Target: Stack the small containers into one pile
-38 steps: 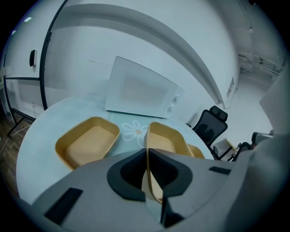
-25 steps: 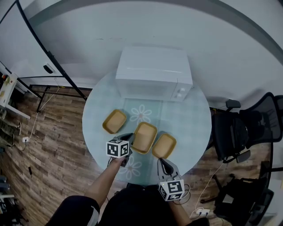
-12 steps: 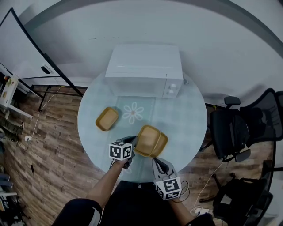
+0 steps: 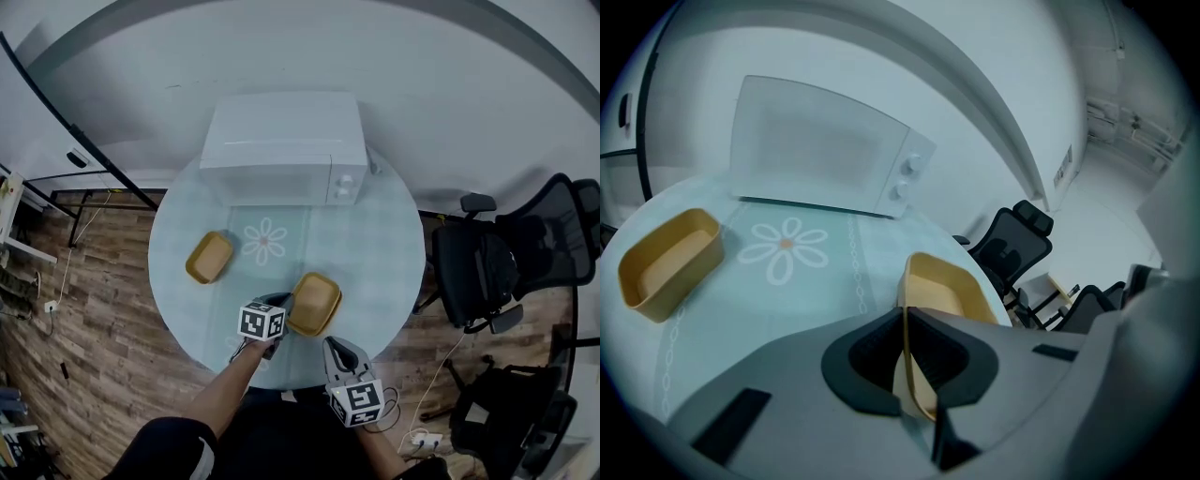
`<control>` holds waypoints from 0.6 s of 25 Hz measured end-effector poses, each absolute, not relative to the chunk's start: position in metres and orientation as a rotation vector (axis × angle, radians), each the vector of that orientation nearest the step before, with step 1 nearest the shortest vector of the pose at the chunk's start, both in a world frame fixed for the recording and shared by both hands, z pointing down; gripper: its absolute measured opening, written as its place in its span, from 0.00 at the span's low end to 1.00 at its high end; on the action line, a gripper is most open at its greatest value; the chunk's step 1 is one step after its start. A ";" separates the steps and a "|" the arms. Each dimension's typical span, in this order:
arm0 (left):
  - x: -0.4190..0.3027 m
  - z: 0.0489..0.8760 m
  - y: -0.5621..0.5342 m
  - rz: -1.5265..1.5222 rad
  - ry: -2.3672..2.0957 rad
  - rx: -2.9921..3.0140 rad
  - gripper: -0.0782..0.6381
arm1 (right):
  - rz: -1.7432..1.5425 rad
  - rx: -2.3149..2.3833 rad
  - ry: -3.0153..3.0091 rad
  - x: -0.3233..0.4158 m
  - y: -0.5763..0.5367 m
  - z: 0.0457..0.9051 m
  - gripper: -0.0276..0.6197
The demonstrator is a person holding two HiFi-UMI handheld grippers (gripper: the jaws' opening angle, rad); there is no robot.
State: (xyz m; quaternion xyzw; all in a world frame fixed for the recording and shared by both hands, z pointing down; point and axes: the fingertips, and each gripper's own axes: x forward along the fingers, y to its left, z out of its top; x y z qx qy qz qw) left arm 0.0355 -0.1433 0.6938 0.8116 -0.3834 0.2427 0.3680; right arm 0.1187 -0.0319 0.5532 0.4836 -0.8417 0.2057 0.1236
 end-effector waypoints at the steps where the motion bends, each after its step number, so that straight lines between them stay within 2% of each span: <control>1: 0.038 0.697 -0.144 0.633 -0.980 2.084 0.15 | 0.604 1.420 -2.446 0.121 -0.032 0.554 0.08; 15: 0.052 0.715 -0.138 0.708 -0.941 2.085 0.15 | 0.628 1.480 -2.385 0.130 -0.034 0.561 0.08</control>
